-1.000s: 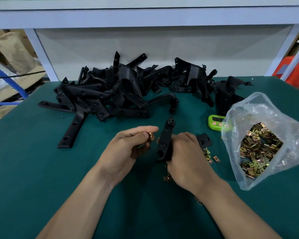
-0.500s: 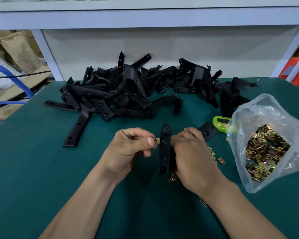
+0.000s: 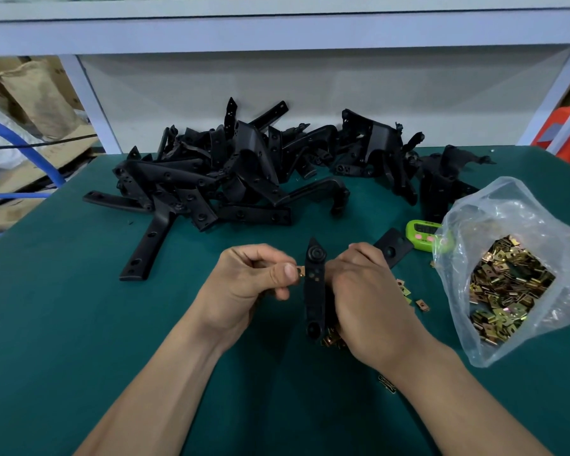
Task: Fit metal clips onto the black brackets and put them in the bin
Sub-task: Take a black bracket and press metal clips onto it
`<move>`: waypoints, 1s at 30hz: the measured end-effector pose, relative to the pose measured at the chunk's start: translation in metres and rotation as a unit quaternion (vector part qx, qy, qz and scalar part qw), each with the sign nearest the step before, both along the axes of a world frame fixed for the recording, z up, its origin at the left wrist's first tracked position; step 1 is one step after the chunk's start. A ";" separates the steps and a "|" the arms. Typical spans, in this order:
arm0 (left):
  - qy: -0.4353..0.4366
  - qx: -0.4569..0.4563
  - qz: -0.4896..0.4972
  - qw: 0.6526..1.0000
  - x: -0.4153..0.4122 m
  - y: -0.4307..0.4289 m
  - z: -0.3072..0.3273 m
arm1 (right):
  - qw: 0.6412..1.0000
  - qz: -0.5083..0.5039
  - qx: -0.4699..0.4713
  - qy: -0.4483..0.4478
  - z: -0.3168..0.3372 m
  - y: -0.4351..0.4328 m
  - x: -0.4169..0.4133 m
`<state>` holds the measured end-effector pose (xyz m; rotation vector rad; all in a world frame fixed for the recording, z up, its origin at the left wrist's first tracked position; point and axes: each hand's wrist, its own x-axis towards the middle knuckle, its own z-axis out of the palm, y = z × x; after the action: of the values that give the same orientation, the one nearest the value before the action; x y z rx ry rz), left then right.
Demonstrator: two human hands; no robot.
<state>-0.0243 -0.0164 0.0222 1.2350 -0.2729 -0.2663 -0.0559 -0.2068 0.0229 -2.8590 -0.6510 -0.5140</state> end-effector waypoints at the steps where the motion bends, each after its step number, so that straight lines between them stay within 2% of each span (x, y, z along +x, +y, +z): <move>1: -0.001 0.004 -0.003 1.000 0.000 0.000 0.000 | 1.000 0.000 -0.005 0.002 0.000 0.000 0.000; 9: -0.012 0.039 -0.019 0.999 0.001 0.005 0.001 | 0.999 0.002 -0.036 -0.003 -0.007 0.000 0.000; 13: -0.020 0.085 -0.036 0.995 0.000 0.006 0.003 | 0.999 0.010 -0.044 -0.009 -0.009 0.001 0.000; 16: -0.022 0.097 -0.011 0.995 -0.002 0.003 0.002 | 0.999 0.005 -0.050 -0.019 -0.009 0.002 0.000; 24: 0.025 0.101 0.006 0.995 -0.006 -0.003 0.002 | 0.997 -0.010 -0.073 -0.020 -0.007 0.007 -0.003; 30: 0.040 0.103 0.018 0.994 -0.008 -0.004 0.004 | 0.993 -0.036 -0.114 0.022 -0.008 0.007 -0.004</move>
<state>-0.0318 -0.0201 0.0260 1.4287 -0.1560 -0.3195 -0.0598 -0.1999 0.0152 -3.1077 -0.6375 -0.4085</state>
